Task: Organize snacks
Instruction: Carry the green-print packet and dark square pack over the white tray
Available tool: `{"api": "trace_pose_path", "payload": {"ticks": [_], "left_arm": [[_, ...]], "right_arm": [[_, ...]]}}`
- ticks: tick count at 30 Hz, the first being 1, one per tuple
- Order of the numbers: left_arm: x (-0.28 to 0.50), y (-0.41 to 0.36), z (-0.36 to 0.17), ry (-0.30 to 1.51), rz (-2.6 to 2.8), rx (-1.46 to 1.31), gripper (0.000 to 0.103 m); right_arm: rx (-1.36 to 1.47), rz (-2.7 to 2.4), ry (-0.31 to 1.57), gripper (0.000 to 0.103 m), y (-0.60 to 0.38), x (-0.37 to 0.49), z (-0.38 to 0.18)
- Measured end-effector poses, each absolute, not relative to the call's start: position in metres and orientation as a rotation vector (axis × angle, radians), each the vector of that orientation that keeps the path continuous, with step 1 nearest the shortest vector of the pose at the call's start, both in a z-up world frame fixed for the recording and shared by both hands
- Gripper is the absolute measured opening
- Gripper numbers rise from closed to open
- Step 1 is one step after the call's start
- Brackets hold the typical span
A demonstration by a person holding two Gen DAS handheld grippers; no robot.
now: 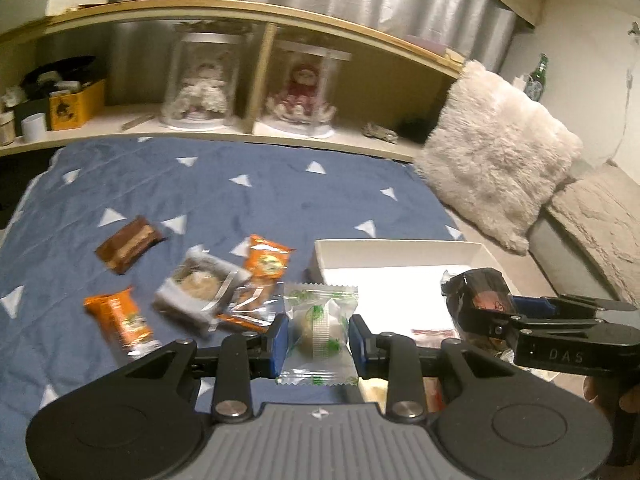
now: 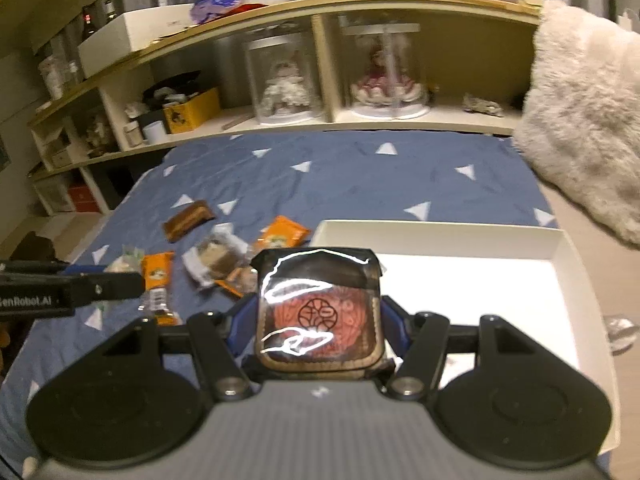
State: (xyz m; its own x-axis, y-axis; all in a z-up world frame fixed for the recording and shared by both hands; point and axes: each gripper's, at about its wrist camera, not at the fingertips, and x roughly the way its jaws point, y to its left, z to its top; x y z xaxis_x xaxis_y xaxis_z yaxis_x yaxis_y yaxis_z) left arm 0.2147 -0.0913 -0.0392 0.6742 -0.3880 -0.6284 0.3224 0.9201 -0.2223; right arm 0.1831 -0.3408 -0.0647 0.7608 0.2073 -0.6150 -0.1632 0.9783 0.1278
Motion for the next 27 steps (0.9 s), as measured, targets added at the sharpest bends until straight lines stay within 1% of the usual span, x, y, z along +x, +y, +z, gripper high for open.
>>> {"api": "trace_pose_path", "payload": {"ticks": [14, 27], "left_arm": [[0.241, -0.166, -0.072, 0.798, -0.476, -0.068, 0.035], [0.275, -0.199, -0.107, 0.878, -0.474, -0.052, 0.035]], "right_arm": [[0.106, 0.026, 0.709, 0.069, -0.417, 0.187, -0.081], [0.083, -0.095, 0.758, 0.069, -0.465, 0.205, -0.112]]}}
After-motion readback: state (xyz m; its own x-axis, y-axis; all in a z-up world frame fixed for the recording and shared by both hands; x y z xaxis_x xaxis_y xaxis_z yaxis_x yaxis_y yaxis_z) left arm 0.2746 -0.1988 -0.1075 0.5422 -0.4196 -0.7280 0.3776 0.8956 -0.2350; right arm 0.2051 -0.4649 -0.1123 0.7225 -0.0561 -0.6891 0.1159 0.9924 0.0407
